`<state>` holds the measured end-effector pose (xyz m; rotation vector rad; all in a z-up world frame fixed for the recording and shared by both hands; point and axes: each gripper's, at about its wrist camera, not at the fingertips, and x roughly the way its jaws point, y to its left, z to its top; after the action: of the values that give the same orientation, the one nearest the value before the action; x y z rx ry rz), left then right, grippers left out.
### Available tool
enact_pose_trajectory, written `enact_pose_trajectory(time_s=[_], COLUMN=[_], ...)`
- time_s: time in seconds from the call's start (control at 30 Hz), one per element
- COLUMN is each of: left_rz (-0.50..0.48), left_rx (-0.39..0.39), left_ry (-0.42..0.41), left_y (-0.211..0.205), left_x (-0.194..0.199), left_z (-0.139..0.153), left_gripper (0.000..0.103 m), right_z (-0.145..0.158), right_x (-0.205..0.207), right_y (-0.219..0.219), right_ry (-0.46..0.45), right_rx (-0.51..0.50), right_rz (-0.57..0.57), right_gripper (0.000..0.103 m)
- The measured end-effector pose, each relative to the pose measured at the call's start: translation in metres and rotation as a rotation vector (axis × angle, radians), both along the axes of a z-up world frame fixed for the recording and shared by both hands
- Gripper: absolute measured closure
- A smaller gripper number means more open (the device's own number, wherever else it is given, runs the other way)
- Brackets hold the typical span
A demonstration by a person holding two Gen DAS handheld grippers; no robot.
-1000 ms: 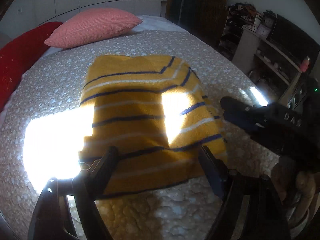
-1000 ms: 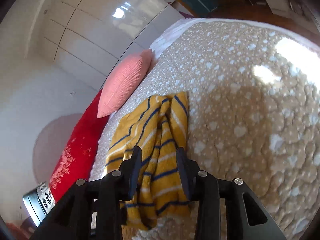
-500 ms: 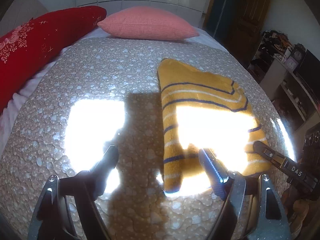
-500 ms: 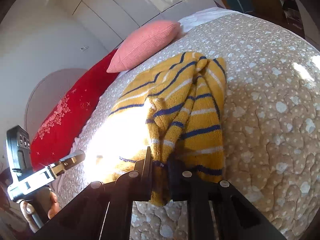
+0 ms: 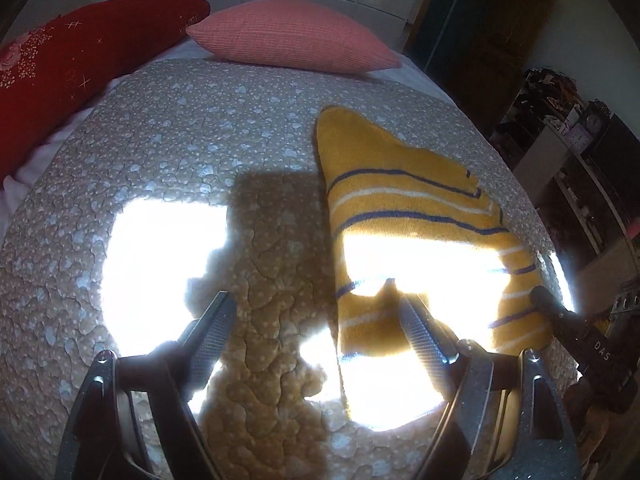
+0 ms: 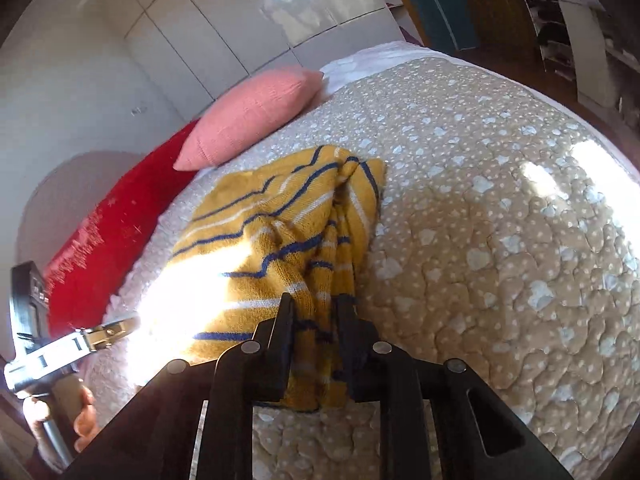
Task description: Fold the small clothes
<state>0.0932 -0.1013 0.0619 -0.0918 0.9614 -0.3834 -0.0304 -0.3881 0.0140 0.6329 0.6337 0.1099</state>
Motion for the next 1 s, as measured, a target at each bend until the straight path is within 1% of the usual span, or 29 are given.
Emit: enact_pose_trajectory(time_s=[0.03,0.07,0.1,0.13,0.17,0.2,0.27,0.3,0.33,0.37,0.4,0.43,0.47,0.5,0.53,0.57,0.6,0.67,0.8,0.9,0.93,0.97,1.0], left_rz=[-0.002,-0.008,-0.019,-0.034,-0.052,-0.07,-0.11,-0.13,-0.143,-0.147,-0.16,-0.187,-0.213,-0.209,-0.214,-0.221,-0.223,-0.216,-0.207,-0.204,-0.194,-0.168,-0.138], left_rx=[-0.02,-0.049,-0.076,-0.107,-0.14,-0.169,-0.249,-0.283,-0.299,-0.284,-0.254,-0.242,-0.244,-0.218,-0.204,-0.19,-0.177,-0.16,-0.101,-0.075,-0.063,-0.038,-0.003], left_ry=[0.008,0.02,0.038,0.062,0.096,0.131,0.205,0.239,0.26,0.257,0.239,0.23,0.234,0.221,0.206,0.194,0.185,0.163,0.056,0.005,0.003,0.009,0.02], left_y=[0.001,0.001,-0.001,-0.003,-0.006,-0.009,-0.017,-0.022,-0.028,-0.034,-0.042,-0.048,-0.053,-0.054,-0.054,-0.054,-0.052,-0.046,-0.04,-0.033,-0.033,-0.034,-0.031], left_x=[0.008,0.017,0.026,0.036,0.047,0.058,0.075,0.08,0.082,0.081,0.079,0.076,0.073,0.07,0.068,0.068,0.068,0.067,0.053,0.045,0.046,0.047,0.05], left_z=[-0.001,-0.003,-0.005,-0.009,-0.014,-0.021,-0.036,-0.042,-0.047,-0.049,-0.048,-0.046,-0.044,-0.039,-0.033,-0.026,-0.02,-0.007,0.025,0.037,0.036,0.032,0.026], left_gripper=[0.02,0.019,0.016,0.013,0.013,0.012,0.011,0.009,0.007,0.007,0.007,0.016,0.025,0.031,0.038,0.042,0.048,0.05,0.05,0.05,0.049,0.048,0.048], right_z=[0.002,0.005,0.006,0.006,0.003,-0.002,-0.018,-0.028,-0.034,-0.034,-0.031,-0.03,-0.032,-0.035,-0.035,-0.032,-0.028,-0.016,0.013,0.029,0.027,0.022,0.014], right_x=[-0.003,-0.005,-0.004,0.0,0.007,0.018,0.043,0.05,0.055,0.06,0.067,0.075,0.084,0.09,0.093,0.094,0.093,0.091,0.082,0.074,0.075,0.077,0.081], right_y=[-0.005,-0.008,-0.01,-0.011,-0.014,-0.018,-0.029,-0.034,-0.036,-0.034,-0.029,-0.022,-0.015,-0.009,-0.005,-0.003,-0.002,0.001,0.023,0.032,0.032,0.031,0.028], right_ry=[-0.033,-0.056,-0.068,-0.072,-0.069,-0.053,-0.016,-0.008,-0.009,-0.013,-0.007,-0.006,0.0,0.008,-0.002,-0.017,-0.039,-0.09,-0.175,-0.232,-0.232,-0.211,-0.168], right_rx=[0.024,0.023,0.008,-0.003,0.007,0.045,0.18,0.247,0.28,0.268,0.24,0.233,0.253,0.264,0.263,0.273,0.291,0.298,0.223,0.172,0.166,0.155,0.13], right_rz=[-0.018,-0.043,-0.07,-0.088,-0.094,-0.084,-0.061,-0.069,-0.079,-0.075,-0.048,-0.001,0.041,0.058,0.062,0.069,0.072,0.087,0.135,0.141,0.131,0.109,0.079], right_gripper=[0.075,0.059,0.035,0.025,0.019,0.019,0.019,0.019,0.019,0.019,0.021,0.026,0.045,0.053,0.055,0.06,0.065,0.069,0.07,0.069,0.066,0.059,0.051])
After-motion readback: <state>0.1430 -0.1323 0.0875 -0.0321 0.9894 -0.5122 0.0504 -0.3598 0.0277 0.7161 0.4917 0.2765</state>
